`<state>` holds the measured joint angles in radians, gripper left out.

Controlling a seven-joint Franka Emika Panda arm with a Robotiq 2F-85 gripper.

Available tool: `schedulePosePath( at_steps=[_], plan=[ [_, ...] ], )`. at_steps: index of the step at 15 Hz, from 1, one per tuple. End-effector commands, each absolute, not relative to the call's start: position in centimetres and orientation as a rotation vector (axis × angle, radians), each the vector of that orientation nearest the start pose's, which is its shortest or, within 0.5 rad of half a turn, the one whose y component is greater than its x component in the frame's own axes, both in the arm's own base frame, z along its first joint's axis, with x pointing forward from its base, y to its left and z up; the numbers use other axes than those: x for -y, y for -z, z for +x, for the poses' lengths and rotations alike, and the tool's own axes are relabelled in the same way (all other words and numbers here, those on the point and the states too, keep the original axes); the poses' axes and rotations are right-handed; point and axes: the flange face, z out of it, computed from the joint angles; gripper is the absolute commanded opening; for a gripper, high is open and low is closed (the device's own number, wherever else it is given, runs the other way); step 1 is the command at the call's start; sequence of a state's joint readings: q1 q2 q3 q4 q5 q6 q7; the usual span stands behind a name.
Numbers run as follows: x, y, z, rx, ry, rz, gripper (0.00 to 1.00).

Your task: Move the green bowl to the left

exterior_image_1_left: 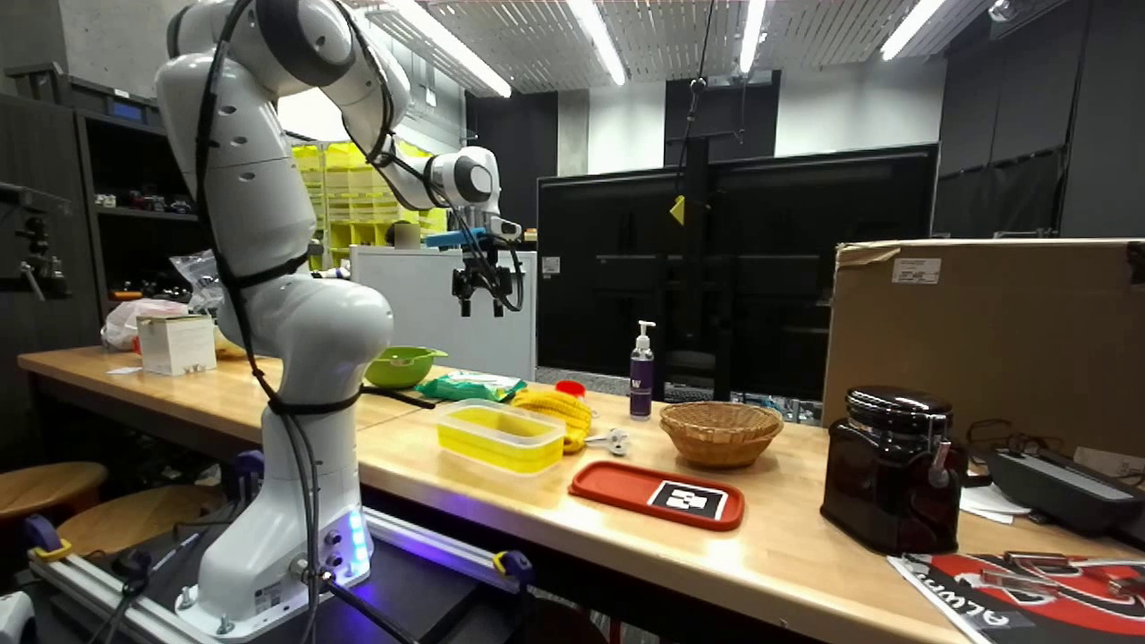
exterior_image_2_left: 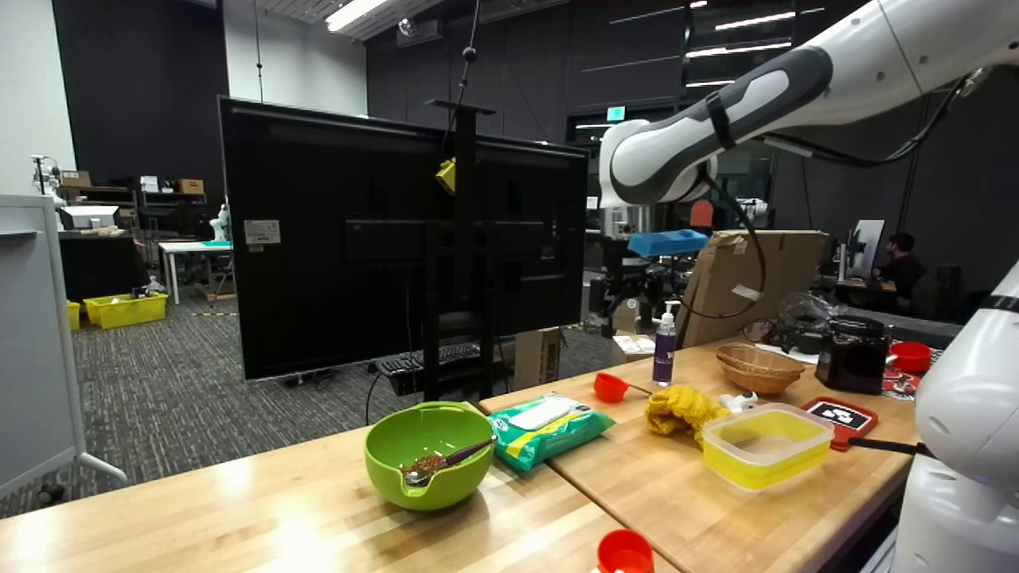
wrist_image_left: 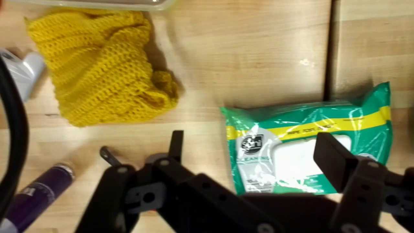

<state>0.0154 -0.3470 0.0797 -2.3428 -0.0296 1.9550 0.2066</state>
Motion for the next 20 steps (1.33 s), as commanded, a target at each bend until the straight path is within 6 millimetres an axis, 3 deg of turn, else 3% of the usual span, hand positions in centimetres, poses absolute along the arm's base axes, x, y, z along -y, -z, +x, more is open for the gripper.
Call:
schedulePosePath(
  at_steps=[1,8,16,18,19,20],
  plan=[
    [1.6,-47.6,40.8,-0.362,-0.068,-3.208,1.0],
    [14.8,-49.8,37.2,-0.652,-0.061,-3.099,1.0],
    [29.7,-51.9,33.6,-0.824,-0.002,-3.017,1.0],
    [32.0,-51.8,33.1,-0.793,-0.001,-2.997,1.0],
    [30.0,-51.7,32.8,-0.83,0.039,-2.992,1.0],
    [31.0,-51.6,32.7,-0.82,0.035,-2.993,1.0]
  ],
)
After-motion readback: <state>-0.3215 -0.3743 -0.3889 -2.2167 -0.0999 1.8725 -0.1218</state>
